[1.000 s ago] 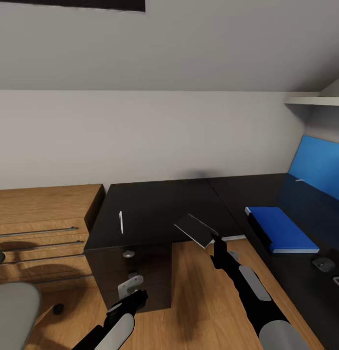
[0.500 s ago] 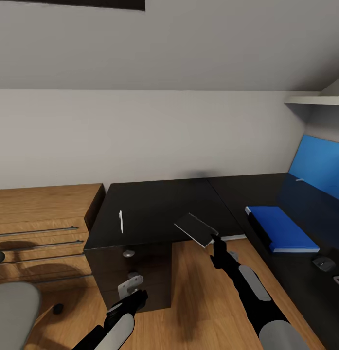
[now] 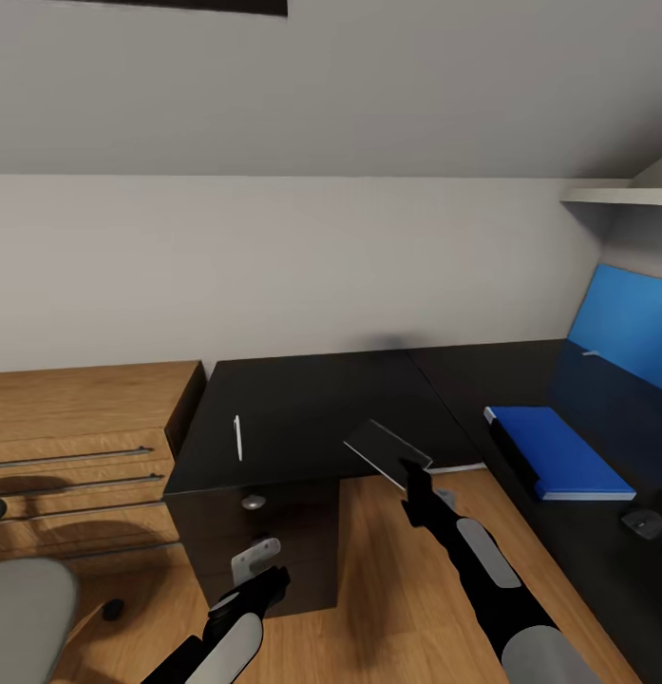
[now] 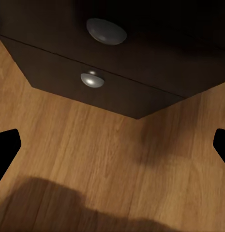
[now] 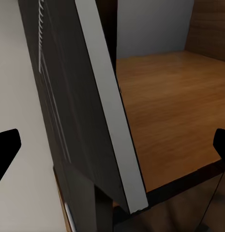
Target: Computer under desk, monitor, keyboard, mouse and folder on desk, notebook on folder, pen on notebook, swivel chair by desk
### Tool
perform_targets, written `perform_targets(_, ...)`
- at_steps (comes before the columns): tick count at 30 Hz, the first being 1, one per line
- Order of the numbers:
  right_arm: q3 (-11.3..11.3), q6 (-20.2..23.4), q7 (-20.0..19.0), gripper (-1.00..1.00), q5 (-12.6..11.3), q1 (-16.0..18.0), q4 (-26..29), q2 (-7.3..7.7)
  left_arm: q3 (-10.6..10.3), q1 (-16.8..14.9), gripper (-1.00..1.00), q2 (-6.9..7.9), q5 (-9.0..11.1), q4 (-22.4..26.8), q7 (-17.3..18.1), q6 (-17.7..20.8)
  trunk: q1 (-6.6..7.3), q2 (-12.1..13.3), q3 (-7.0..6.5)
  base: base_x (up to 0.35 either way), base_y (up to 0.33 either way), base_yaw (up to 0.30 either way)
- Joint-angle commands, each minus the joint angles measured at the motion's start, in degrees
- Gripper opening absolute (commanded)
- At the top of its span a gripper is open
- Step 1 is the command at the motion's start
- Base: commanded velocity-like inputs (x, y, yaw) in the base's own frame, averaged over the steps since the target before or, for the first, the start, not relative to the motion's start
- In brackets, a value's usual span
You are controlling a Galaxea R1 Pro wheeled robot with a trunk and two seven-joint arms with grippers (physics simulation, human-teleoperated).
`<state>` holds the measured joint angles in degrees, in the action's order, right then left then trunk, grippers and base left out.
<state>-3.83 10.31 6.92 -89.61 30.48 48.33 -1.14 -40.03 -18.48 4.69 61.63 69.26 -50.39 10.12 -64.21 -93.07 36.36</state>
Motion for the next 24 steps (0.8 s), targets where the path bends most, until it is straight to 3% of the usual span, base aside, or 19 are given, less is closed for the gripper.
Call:
perform_targets(1,0.0,0.1,0.4,1.00,-0.4,0.0,0.1,0.00,-0.1,-0.1,1.00,0.05,0.1,0.1,-0.3,0.2,0.00,0.0,0.06,0.032,0.014,0.000)
perform_targets(13,0.0,0.0,0.5,1.00,-0.4,0.0,0.1,0.00,-0.1,-0.1,1.00,0.05,0.3,0.1,-0.3,0.2,0.00,0.0,0.06,0.004,0.002,0.000)
perform_targets(14,0.0,-0.1,0.5,-1.00,-0.4,0.0,0.1,0.00,-0.1,-0.1,1.00,0.05,0.3,0.0,-0.3,0.2,0.00,0.0,0.06,0.000,0.000,0.000)
perform_targets(24,0.0,0.0,0.4,-1.00,-0.4,0.0,0.2,0.08,-0.1,-0.1,1.00,0.05,0.3,0.0,-0.3,0.2,0.00,0.0,0.06,0.000,0.000,0.000)
